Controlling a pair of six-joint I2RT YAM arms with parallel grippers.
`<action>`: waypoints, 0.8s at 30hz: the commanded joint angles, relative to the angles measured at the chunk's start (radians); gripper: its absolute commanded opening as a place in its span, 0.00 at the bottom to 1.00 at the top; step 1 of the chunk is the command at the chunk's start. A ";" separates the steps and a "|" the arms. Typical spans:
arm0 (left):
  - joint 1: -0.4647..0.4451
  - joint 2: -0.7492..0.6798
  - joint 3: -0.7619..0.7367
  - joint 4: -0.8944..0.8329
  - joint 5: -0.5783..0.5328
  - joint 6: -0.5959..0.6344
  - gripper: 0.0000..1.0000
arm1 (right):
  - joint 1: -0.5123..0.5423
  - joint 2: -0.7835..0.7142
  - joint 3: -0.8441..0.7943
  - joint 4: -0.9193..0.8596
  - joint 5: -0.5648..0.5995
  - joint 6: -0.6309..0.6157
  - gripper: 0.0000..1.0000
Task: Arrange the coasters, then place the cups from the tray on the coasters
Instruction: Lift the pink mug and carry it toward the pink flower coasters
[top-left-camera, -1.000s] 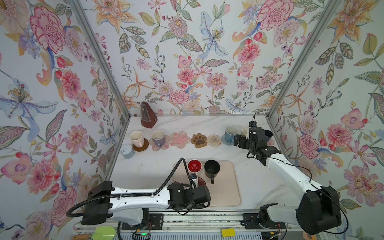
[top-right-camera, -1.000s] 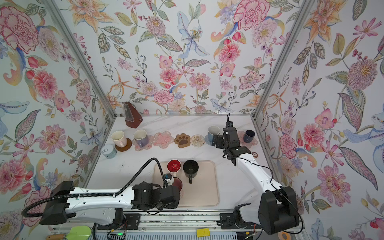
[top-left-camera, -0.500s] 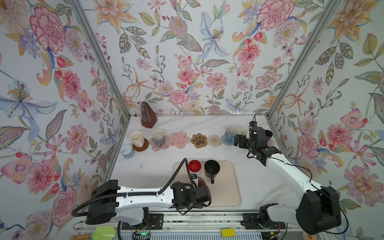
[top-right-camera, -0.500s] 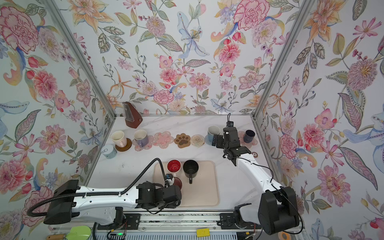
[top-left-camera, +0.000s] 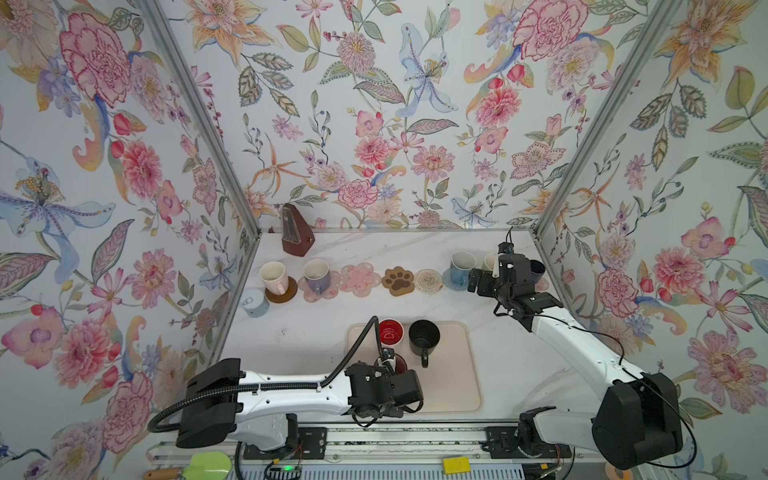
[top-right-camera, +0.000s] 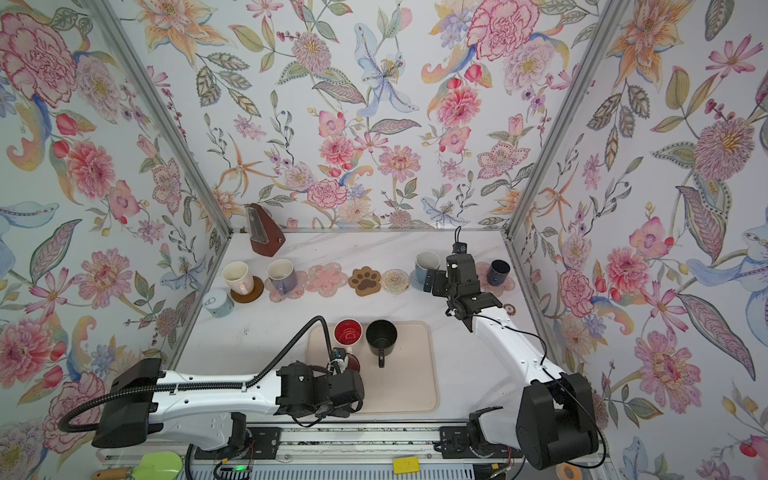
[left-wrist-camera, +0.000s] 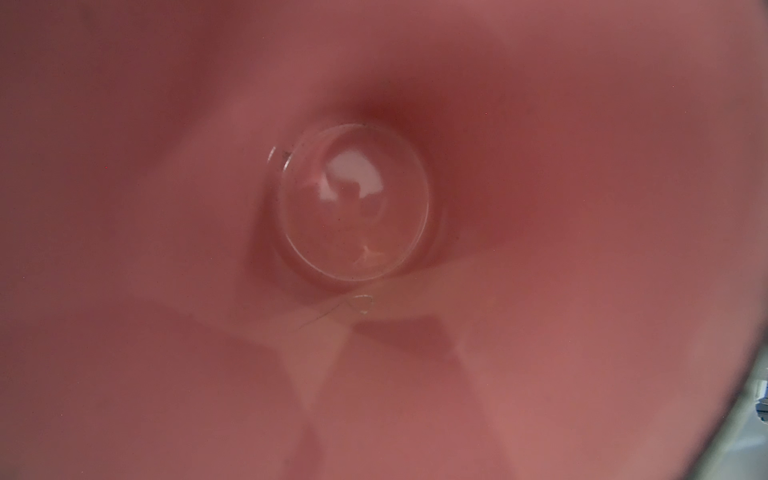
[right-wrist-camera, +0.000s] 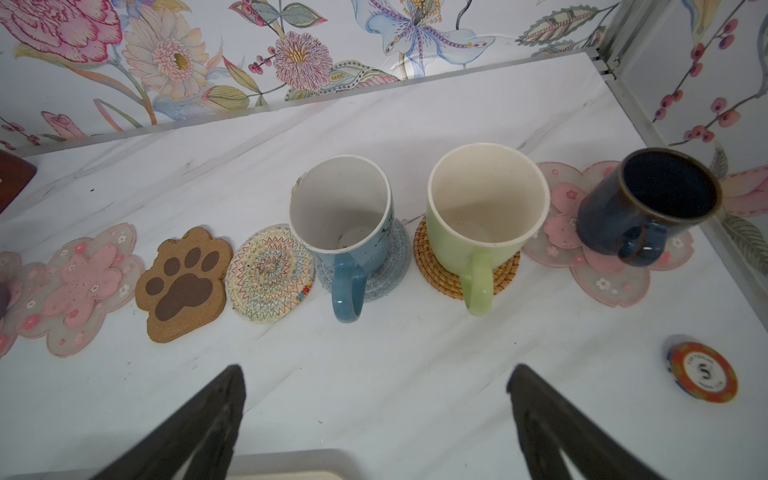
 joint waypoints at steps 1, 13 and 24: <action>0.006 -0.009 0.020 -0.084 -0.018 -0.007 0.00 | -0.004 0.011 -0.006 0.017 -0.015 0.013 0.99; 0.005 -0.113 0.035 -0.233 -0.136 -0.058 0.00 | -0.004 0.023 -0.005 0.018 -0.018 0.014 0.99; 0.137 -0.272 0.053 -0.354 -0.278 0.003 0.00 | -0.004 0.014 -0.002 0.009 -0.027 0.020 0.99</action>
